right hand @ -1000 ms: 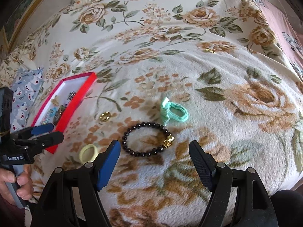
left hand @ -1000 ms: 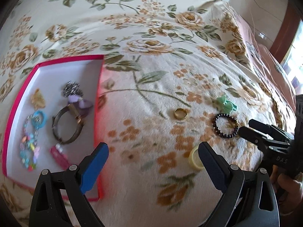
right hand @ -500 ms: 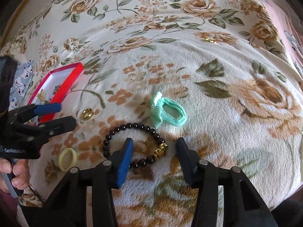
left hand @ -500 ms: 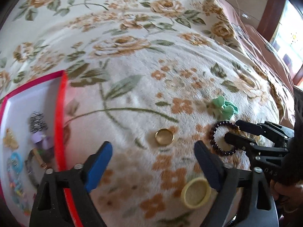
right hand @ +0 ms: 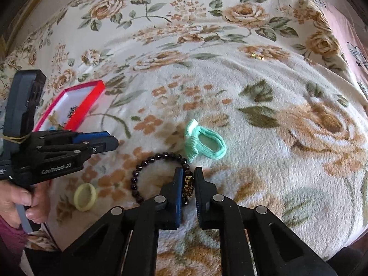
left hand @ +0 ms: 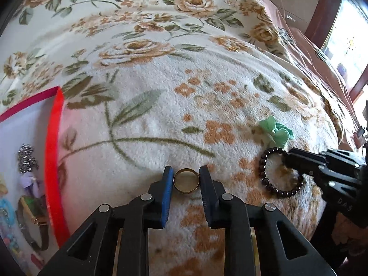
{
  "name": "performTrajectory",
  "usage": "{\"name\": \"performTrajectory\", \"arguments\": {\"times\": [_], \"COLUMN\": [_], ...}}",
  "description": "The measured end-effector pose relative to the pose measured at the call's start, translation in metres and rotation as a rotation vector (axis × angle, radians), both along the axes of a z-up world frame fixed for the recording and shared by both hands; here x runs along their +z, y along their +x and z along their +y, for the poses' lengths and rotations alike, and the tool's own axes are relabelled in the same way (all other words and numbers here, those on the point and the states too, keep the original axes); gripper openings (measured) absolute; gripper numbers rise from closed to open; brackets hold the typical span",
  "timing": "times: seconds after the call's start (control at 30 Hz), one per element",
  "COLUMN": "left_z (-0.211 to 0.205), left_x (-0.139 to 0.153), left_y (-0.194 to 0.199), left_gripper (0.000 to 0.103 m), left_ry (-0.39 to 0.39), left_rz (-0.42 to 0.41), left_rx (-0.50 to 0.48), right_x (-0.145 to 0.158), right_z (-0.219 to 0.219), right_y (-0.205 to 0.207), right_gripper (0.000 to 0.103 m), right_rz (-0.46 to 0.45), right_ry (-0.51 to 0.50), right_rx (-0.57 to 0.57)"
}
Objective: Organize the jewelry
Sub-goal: 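Grasp the gold ring with the left tool while the right tool grasps the black bead bracelet, then carry the ring and black bracelet into the box while both tools open to release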
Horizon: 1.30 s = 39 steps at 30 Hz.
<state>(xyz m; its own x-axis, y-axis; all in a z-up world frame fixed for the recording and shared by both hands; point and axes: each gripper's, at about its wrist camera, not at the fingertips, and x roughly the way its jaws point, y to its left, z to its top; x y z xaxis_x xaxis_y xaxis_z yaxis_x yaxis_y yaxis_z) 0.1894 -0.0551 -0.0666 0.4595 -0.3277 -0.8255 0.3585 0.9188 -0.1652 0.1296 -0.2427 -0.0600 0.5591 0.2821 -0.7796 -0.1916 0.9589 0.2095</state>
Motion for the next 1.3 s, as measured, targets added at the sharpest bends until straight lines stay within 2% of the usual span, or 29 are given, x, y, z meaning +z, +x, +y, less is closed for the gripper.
{"name": "performTrajectory", "arguments": {"times": [0.37,0.6,1.0,1.3], "left_z": [0.035,0.067,0.111,0.141], "left_x": [0.033,0.053,0.07,0.075], "left_y": [-0.045,-0.075,-0.109,-0.128], "left_gripper": [0.022,0.022,0.022,0.022], "left_ry": [-0.067,-0.101,-0.117,-0.124], "left_rz": [-0.038,-0.068,-0.087,-0.093], "left_rx": [0.065,0.122,0.203,0.273], "right_x": [0.038,0.051,0.077,0.083], "right_z": [0.019,0.04,0.076,0.104], "right_y": [-0.011,-0.016,-0.022,-0.022], "right_gripper": [0.008,0.008,0.008,0.008], "right_rz": [-0.083,-0.108,-0.167,-0.174], "right_ry": [0.04,0.049,0.057,0.079], "right_rx": [0.062,0.113,0.204,0.269]}}
